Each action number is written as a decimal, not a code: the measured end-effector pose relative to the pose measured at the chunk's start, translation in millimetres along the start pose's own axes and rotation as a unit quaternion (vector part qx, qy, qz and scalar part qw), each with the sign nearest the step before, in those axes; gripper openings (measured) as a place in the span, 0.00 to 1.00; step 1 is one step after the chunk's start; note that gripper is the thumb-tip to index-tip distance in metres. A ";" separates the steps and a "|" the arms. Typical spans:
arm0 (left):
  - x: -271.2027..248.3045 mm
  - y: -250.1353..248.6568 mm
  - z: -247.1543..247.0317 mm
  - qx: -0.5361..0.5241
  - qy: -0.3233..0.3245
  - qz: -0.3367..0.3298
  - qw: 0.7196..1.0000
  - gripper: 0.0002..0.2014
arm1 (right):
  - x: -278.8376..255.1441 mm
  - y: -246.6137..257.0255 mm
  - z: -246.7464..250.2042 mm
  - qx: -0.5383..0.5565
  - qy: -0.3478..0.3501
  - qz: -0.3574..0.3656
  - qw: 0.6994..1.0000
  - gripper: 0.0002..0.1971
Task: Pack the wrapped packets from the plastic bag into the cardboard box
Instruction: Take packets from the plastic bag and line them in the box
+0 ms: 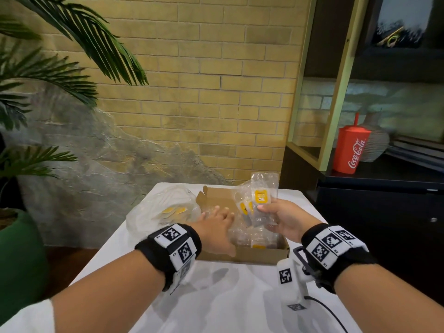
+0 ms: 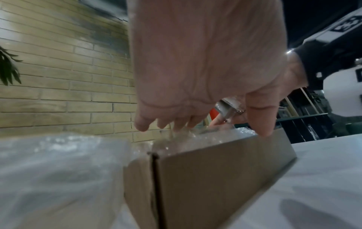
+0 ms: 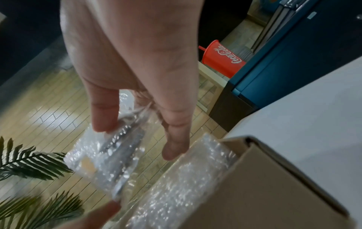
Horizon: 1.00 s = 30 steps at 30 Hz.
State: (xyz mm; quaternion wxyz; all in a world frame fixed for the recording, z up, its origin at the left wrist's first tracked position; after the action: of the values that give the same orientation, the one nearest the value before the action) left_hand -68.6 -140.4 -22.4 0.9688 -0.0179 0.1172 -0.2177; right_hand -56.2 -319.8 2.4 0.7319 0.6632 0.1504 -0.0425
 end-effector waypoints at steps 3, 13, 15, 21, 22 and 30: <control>-3.5 -0.9 -5.2 0.000 0.004 -0.001 1.000 0.45 | -3.1 -0.1 0.1 0.000 -0.002 -0.009 1.000 0.13; -26.5 15.0 9.7 -0.074 -0.145 -0.040 0.986 0.23 | -27.1 0.8 29.2 0.044 -0.020 0.014 0.999 0.06; -28.7 15.0 12.9 -0.086 -0.173 -0.042 0.980 0.14 | -30.4 1.4 31.1 0.038 -0.003 0.000 0.999 0.06; -28.9 6.4 0.6 -0.070 -0.104 -0.046 0.991 0.15 | -29.5 -16.0 20.5 -0.063 0.078 -0.100 0.990 0.05; -27.3 7.5 -0.5 -0.067 -0.099 -0.041 0.992 0.16 | -27.8 -17.2 18.5 -0.076 0.075 -0.095 0.990 0.05; -14.6 8.0 -5.3 -0.037 0.001 -0.020 0.999 0.07 | -23.0 -12.3 5.0 -0.205 0.142 -0.087 0.965 0.08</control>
State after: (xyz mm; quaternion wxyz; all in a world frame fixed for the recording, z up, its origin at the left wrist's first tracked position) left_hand -79.4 -126.9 -25.0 0.9628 -0.0557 0.1261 -0.2324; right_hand -80.5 -329.3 -2.6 0.8167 0.4829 0.3152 0.0207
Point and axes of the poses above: each hand's wrist, its own x-axis towards the middle knuckle, its own z-axis out of the back of the hand, y = z × x, the point moved 1 cm from there along x, towards the middle knuckle, and after that the axes turned 5 degrees about -z, right-handed, at the moved point
